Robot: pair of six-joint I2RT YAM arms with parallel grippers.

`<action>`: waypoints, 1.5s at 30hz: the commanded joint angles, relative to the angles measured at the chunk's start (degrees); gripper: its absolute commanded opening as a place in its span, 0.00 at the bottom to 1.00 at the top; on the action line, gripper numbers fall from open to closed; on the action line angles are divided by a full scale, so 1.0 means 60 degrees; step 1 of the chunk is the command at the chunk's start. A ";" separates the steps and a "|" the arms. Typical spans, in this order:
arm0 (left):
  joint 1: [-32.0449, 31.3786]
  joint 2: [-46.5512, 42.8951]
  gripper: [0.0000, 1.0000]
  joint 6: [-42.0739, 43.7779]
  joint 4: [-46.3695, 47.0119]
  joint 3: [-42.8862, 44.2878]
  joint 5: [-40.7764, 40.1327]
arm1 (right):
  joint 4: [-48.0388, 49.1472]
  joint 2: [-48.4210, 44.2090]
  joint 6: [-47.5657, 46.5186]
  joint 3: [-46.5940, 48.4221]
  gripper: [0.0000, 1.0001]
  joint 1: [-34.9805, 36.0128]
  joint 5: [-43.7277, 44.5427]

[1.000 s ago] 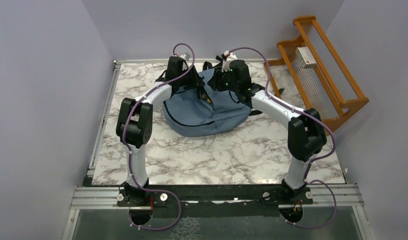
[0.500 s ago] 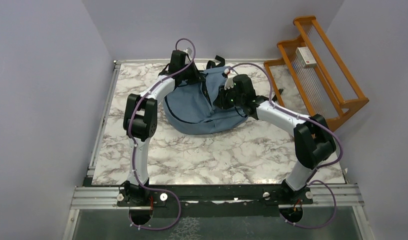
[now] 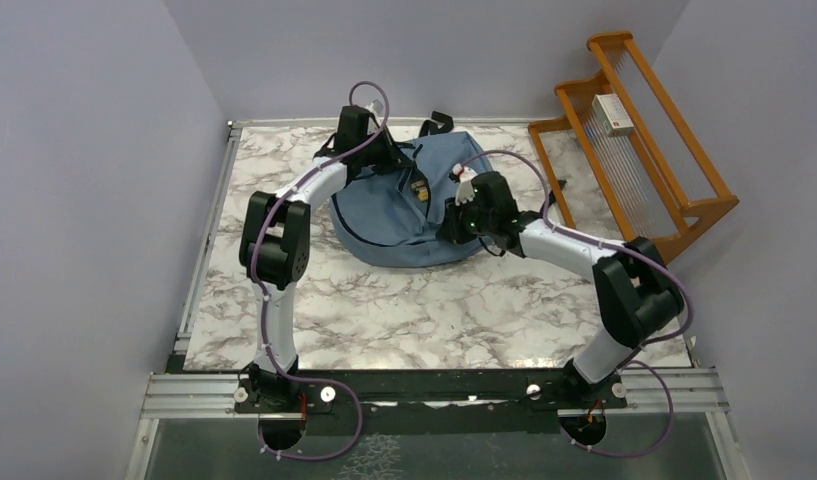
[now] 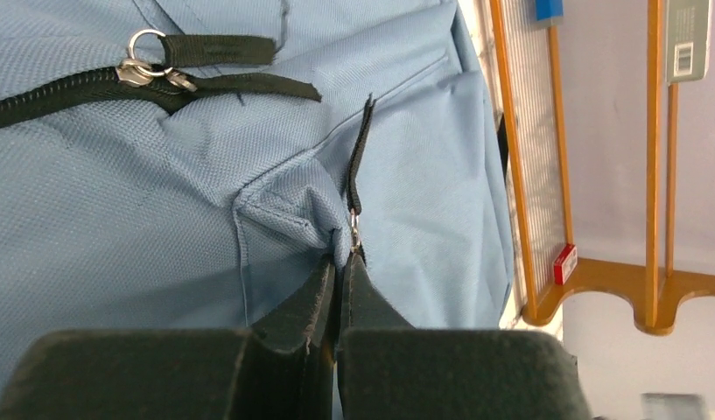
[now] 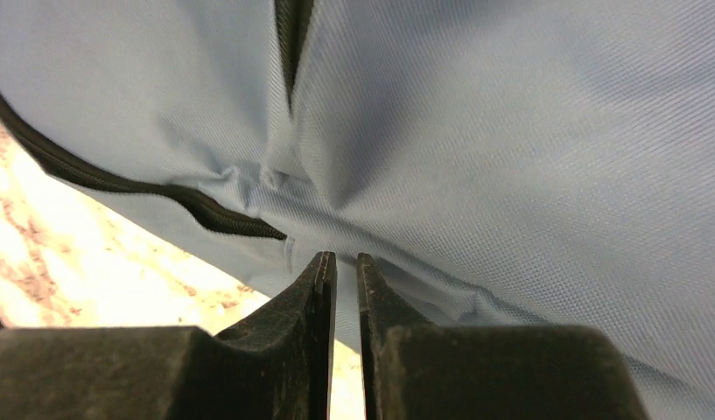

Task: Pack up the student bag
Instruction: Adjust the student bag at the center of the board, then zip the student bag at the center of the board.

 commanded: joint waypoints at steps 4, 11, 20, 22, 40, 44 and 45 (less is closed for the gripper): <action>-0.0587 -0.2304 0.00 0.0303 0.0488 -0.2348 0.0322 | 0.0139 -0.2198 -0.0360 -0.0064 0.21 0.0048 0.0424; -0.1039 -0.4059 0.00 -0.0263 0.0690 -0.4331 -0.0449 | -0.0605 -0.2643 -0.0360 0.0466 0.22 0.0044 0.1318; -0.0977 -0.4919 0.00 -0.0897 0.1455 -0.5765 -0.1361 | -0.0480 -0.1835 -0.0289 0.1057 0.22 0.0044 0.0929; -0.0973 -0.4847 0.03 -0.0898 0.1584 -0.5675 -0.1427 | -0.0551 -0.1501 -0.0275 0.1416 0.22 0.0044 0.0728; -0.1015 -0.4923 0.00 0.0286 0.2757 -0.6768 -0.1759 | -0.2308 0.1291 0.1637 0.4695 0.42 0.0045 0.0223; -0.1073 -0.5029 0.00 0.0648 0.3354 -0.7224 -0.1809 | -0.2288 0.1642 0.1953 0.4829 0.43 0.0044 0.0231; -0.1095 -0.5031 0.00 0.0678 0.3469 -0.7347 -0.1782 | -0.2306 0.1735 0.2021 0.4863 0.44 0.0052 0.0152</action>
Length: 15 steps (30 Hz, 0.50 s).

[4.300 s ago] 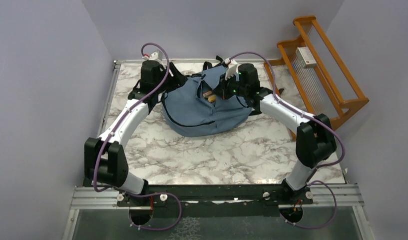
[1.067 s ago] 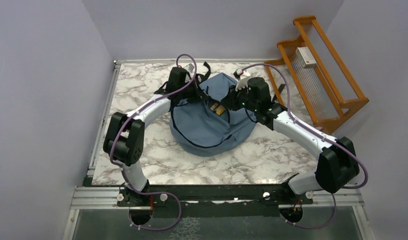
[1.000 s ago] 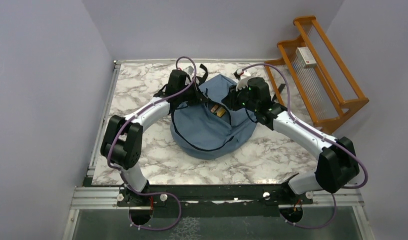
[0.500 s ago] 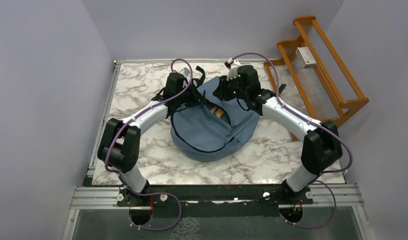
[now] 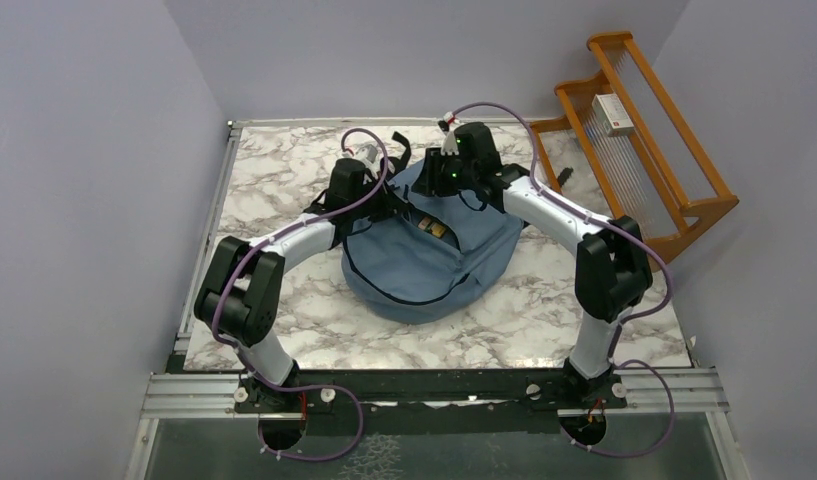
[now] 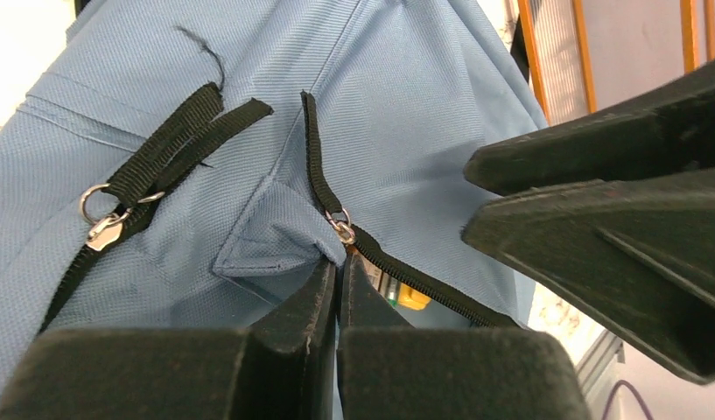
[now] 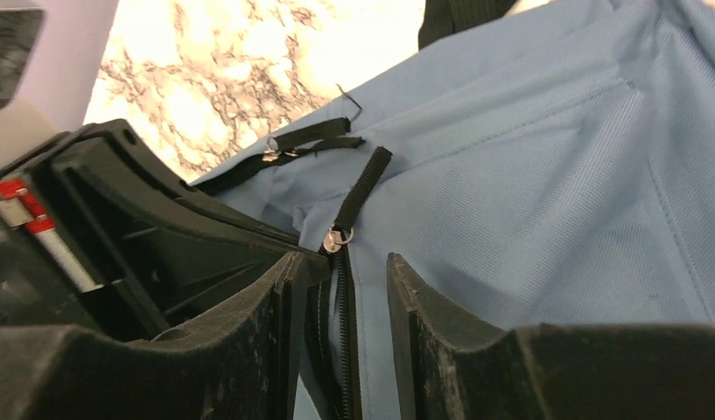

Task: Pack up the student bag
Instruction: Zip the student bag at the center of the board.

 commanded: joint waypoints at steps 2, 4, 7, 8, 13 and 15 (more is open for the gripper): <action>-0.0147 -0.0341 0.00 0.0706 0.1091 -0.0622 -0.0280 | -0.0301 0.0516 0.0625 0.0459 0.44 0.0046 -0.0364; -0.0200 -0.0283 0.00 0.0743 0.1171 -0.0682 -0.0297 | -0.0128 0.0580 0.0766 0.0333 0.44 0.0045 -0.0520; -0.0261 -0.0212 0.00 0.0811 0.1222 -0.0722 -0.0330 | 0.0077 0.0667 0.0878 0.0217 0.47 0.0044 -0.0553; -0.0275 -0.0206 0.00 0.0827 0.1244 -0.0739 -0.0330 | 0.0157 0.0696 0.0892 0.0202 0.48 0.0044 -0.0563; -0.0373 -0.0176 0.00 0.1051 0.1302 -0.0771 -0.0403 | 0.0152 0.1112 0.0886 0.0493 0.49 0.0045 -0.0734; -0.0407 -0.0171 0.00 0.1115 0.1319 -0.0771 -0.0418 | 0.0082 0.1313 0.0854 0.0684 0.49 0.0044 -0.0761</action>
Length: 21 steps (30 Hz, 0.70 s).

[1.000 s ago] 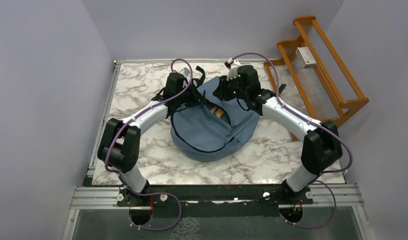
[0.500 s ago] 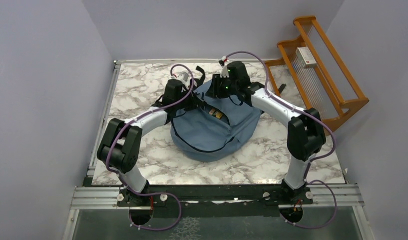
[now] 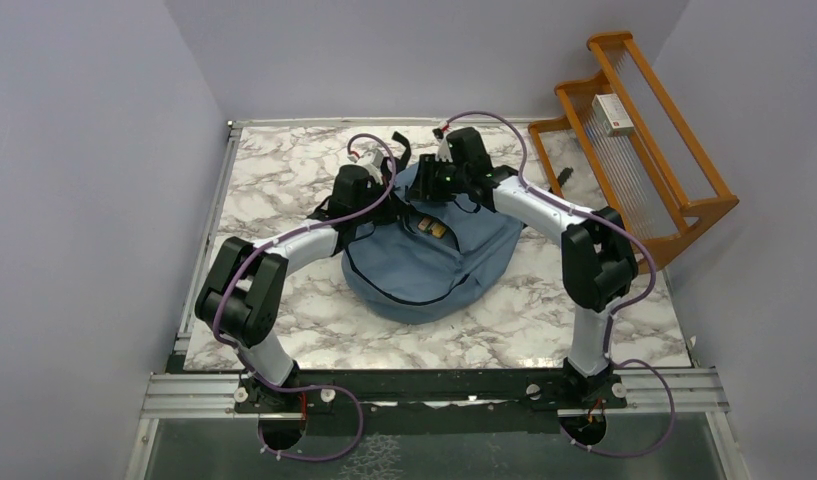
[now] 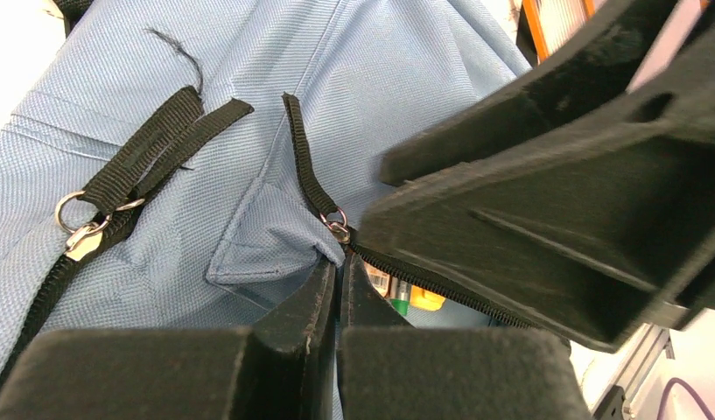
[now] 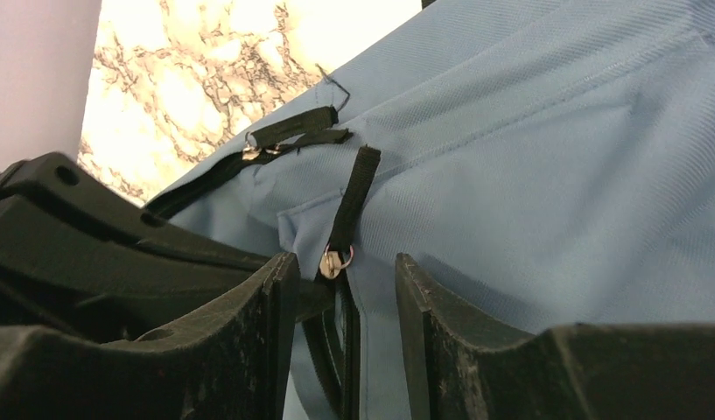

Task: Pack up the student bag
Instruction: Zip the student bag at the center of the board.

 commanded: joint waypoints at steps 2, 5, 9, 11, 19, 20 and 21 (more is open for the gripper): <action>-0.0170 -0.0137 0.00 0.0393 0.0282 -0.0148 -0.0154 | 0.0098 0.0606 0.0084 0.0572 0.49 0.0048 -0.0363; -0.0214 -0.0112 0.00 0.0463 0.0296 -0.0148 -0.0156 | 0.0242 0.0736 0.0041 0.0609 0.49 0.0047 -0.0520; -0.0281 -0.0053 0.00 0.0524 0.0304 -0.0133 -0.0128 | 0.0398 0.0858 0.0018 0.0642 0.49 0.0044 -0.0676; -0.0304 -0.0027 0.00 0.0532 0.0319 -0.0133 -0.0127 | 0.0399 0.0924 -0.0017 0.0696 0.49 0.0044 -0.0662; -0.0393 -0.0048 0.00 0.0575 0.0343 -0.0173 -0.0127 | 0.0318 0.1388 -0.0085 0.1146 0.47 0.0045 -0.0712; -0.0394 -0.0060 0.00 0.0576 0.0354 -0.0177 -0.0134 | 0.0300 0.1436 -0.0085 0.1201 0.46 0.0044 -0.0712; -0.0394 -0.0062 0.00 0.0576 0.0355 -0.0190 -0.0127 | 0.0274 0.1477 -0.0085 0.1256 0.44 0.0052 -0.0714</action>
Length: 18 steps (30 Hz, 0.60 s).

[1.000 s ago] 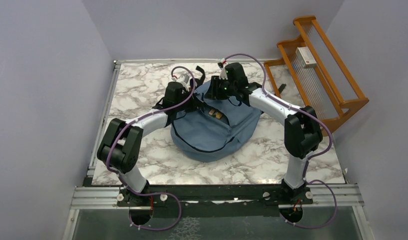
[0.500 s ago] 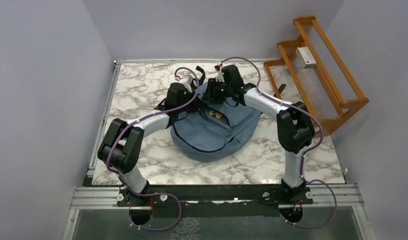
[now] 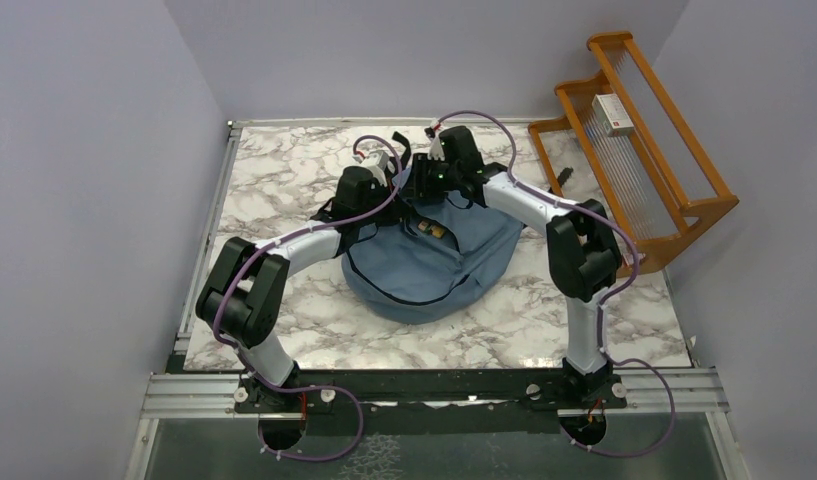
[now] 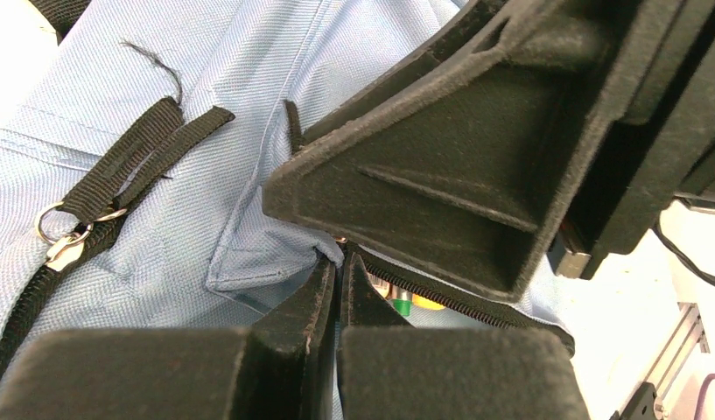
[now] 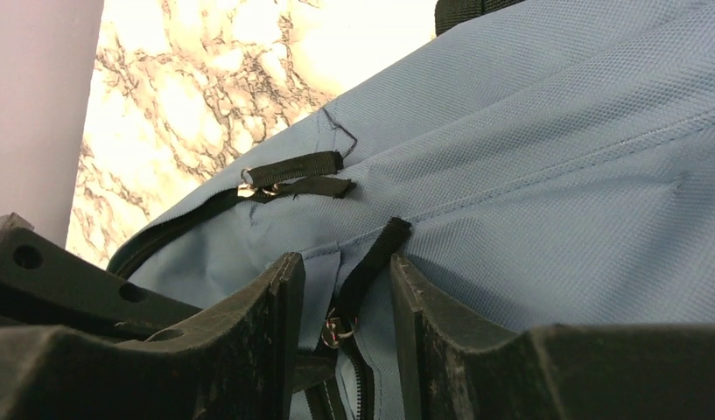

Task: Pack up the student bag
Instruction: Zip the student bag at the center of the board.

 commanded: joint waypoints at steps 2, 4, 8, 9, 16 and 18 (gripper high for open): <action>-0.0153 -0.0082 0.00 0.0128 0.0264 -0.0183 0.0070 | 0.0038 0.0437 -0.0094 0.0470 0.40 0.0050 -0.0253; -0.0151 -0.0082 0.00 0.0131 0.0277 -0.0185 0.0067 | 0.0012 0.0499 -0.0103 0.0499 0.35 0.0044 -0.0203; -0.0153 -0.0093 0.00 0.0146 0.0288 -0.0208 0.0065 | 0.0065 0.0521 -0.0089 0.0507 0.26 0.0044 -0.0129; -0.0150 -0.0086 0.00 0.0159 0.0280 -0.0214 0.0055 | 0.0117 0.0508 -0.0069 0.0482 0.23 0.0046 -0.0129; -0.0153 -0.0256 0.00 0.0065 0.0255 -0.0365 -0.0126 | 0.1138 0.0005 0.0041 -0.0191 0.01 0.0044 -0.0071; -0.0127 -0.0389 0.00 -0.0082 0.0156 -0.0396 -0.0192 | 0.1683 -0.0298 0.0068 -0.0539 0.01 0.0044 -0.0098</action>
